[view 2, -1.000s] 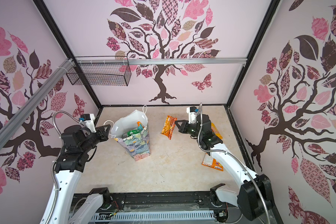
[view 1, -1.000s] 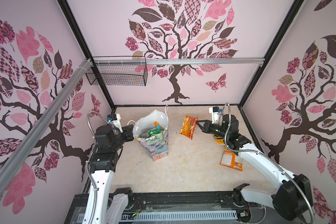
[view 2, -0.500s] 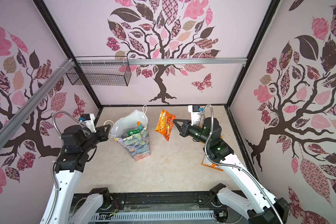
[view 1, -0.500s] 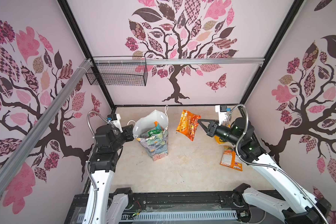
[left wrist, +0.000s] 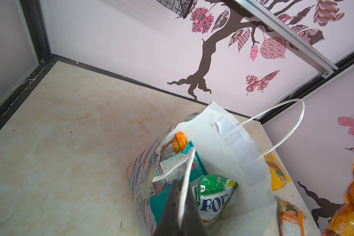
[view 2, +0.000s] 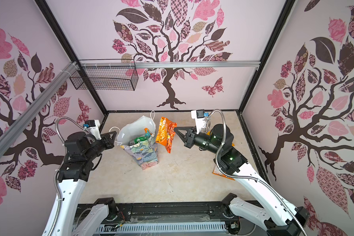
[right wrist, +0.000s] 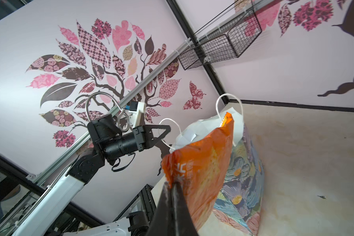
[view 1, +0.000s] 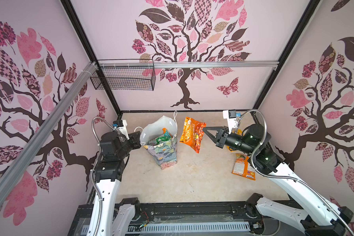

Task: Place the snacks into the paper bag
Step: 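Carry the orange chip bag with the right gripper over the bag opening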

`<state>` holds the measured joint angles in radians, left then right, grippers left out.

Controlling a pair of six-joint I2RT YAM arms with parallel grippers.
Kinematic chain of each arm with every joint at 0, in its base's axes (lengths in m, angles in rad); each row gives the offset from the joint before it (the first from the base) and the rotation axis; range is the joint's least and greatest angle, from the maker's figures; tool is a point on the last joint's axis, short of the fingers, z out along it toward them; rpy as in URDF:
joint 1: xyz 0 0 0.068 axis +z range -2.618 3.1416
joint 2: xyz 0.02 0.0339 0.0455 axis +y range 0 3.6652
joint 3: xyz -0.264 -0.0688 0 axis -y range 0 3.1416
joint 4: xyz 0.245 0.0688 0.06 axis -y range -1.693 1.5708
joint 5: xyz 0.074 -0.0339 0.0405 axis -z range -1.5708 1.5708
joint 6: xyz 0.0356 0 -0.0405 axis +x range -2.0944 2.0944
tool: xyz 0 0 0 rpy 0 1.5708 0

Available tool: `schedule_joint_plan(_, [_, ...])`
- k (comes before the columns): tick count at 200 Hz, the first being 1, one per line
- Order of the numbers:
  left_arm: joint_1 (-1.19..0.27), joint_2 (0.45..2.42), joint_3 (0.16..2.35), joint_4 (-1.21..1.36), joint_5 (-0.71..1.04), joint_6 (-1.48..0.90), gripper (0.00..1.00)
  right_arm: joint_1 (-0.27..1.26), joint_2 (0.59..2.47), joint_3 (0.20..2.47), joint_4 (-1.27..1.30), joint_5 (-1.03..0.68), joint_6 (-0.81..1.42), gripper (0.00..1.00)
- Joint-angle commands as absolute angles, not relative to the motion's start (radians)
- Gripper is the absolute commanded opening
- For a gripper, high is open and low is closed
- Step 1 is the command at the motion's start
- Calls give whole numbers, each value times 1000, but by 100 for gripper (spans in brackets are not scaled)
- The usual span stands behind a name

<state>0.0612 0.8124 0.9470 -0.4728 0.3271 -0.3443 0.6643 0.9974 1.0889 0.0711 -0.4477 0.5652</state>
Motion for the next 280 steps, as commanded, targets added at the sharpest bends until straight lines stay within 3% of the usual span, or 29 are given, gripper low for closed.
schedule_joint_plan(1, [65, 809, 936, -463, 339, -346, 0, 727, 1044, 1178, 84, -424, 518, 0])
schedule_joint_plan(48, [66, 807, 936, -459, 339, -348, 0, 854, 1169, 1324, 26, -275, 496, 0])
schedule_joint_plan(165, [66, 801, 930, -443, 363, -364, 0, 1001, 1405, 1420, 172, 122, 546, 0])
schedule_joint_plan(280, [64, 789, 933, -448, 354, -359, 0, 1024, 1683, 1654, 57, 73, 540, 0])
